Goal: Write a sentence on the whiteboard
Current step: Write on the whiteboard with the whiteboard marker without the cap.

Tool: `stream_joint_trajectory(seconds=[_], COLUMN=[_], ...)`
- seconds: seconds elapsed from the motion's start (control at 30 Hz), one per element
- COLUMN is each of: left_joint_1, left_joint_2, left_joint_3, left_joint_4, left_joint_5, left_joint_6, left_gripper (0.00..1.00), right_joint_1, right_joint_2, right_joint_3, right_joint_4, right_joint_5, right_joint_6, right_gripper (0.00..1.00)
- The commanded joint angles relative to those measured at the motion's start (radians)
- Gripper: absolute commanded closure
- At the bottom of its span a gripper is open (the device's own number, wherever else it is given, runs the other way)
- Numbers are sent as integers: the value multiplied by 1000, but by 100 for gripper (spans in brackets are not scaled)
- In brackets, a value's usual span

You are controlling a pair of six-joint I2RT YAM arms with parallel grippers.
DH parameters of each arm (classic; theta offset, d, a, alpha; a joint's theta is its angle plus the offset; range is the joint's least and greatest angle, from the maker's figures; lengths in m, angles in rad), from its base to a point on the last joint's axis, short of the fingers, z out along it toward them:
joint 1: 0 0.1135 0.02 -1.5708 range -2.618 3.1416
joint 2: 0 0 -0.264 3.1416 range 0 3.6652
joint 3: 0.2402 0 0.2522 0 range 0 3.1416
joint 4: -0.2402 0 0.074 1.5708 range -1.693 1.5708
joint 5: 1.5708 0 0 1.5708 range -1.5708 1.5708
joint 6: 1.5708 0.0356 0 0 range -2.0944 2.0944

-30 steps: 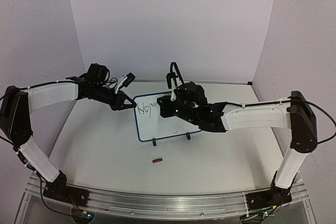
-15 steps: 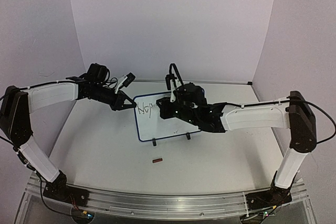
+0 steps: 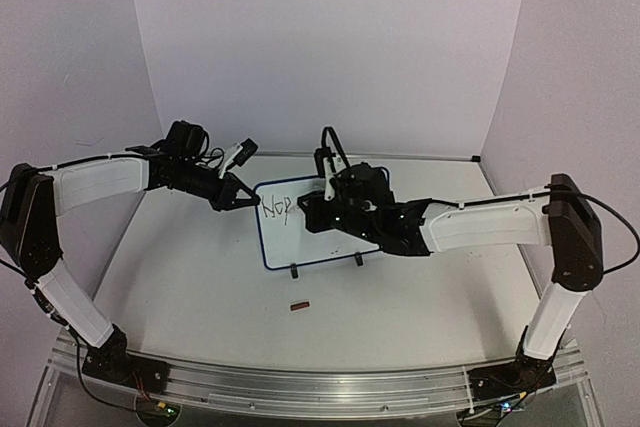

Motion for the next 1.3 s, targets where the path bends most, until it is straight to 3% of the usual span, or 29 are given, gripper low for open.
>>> stream_joint_trajectory(seconds=[0.0,0.77,1.27], left_joint_1=[-2,-4,-4], left_joint_2=[2,-1,2], left_joint_3=[-5,-6,-5], left_joint_4=[-1,-1,-1], left_joint_5=[-69,-69,-69], left_joint_6=[32,32,32], left_gripper=[100,100,100], right_joint_1=[-4,-6,-6], right_joint_2=[-102,-6,-47], right_joint_3=[-56,11,-21], right_joint_4=[36,64,29], right_joint_5=[29,81,174], right_joint_6=[24,6,-2], right_gripper=[100,100,100])
